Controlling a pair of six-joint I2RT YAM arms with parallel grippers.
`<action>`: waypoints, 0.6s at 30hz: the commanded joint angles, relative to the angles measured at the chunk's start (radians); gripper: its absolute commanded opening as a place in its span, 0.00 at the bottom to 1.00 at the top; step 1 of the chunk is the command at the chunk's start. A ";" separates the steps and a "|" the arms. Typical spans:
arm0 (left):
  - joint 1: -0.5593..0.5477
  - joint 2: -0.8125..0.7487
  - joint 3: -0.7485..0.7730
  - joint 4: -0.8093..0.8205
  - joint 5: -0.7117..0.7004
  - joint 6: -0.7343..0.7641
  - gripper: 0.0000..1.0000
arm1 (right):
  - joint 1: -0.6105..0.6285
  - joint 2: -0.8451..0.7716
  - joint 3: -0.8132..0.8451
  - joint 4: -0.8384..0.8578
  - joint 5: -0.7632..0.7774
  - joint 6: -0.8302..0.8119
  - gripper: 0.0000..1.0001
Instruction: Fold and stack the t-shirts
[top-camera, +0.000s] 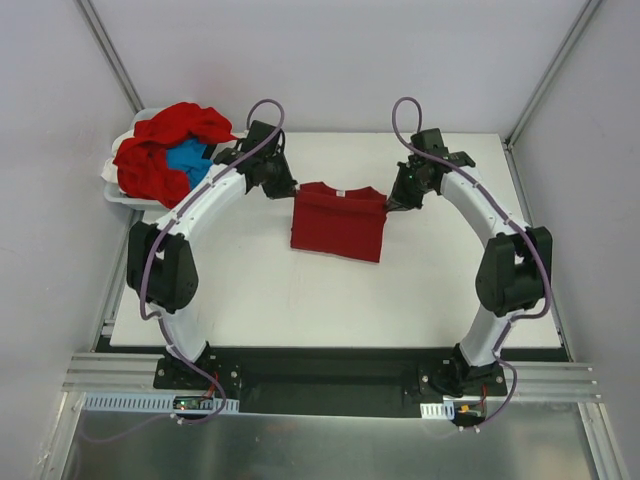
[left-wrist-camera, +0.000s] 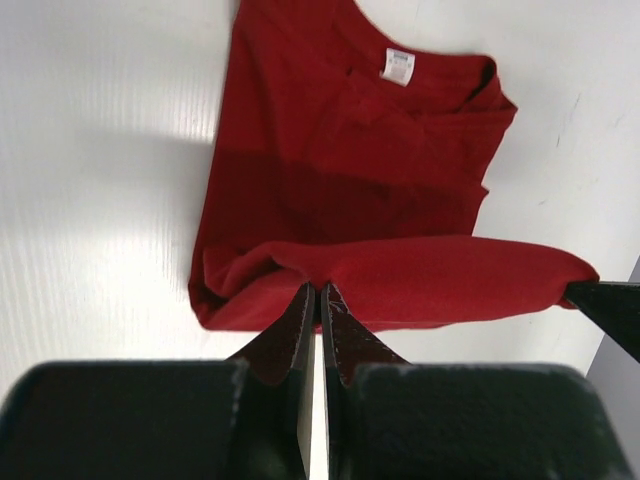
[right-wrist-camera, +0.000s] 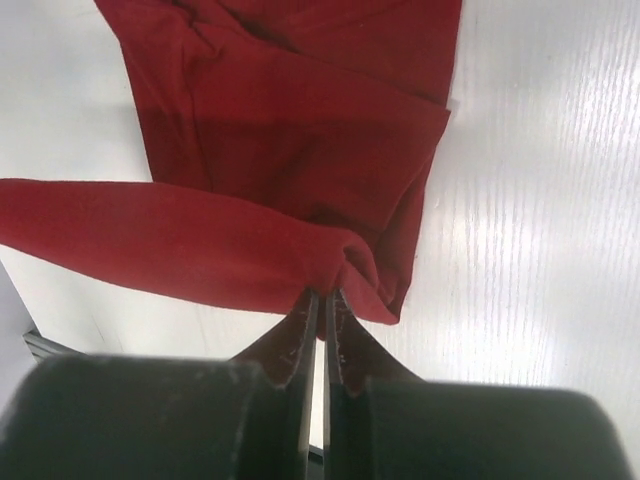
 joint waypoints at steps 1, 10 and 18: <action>0.034 0.077 0.120 0.019 0.014 0.055 0.00 | -0.035 0.071 0.112 0.009 -0.028 -0.026 0.01; 0.059 0.234 0.260 0.020 0.064 0.061 0.00 | -0.063 0.215 0.238 -0.002 -0.055 -0.029 0.01; 0.074 0.372 0.346 0.023 0.070 0.052 0.00 | -0.077 0.303 0.288 -0.007 -0.026 -0.029 0.01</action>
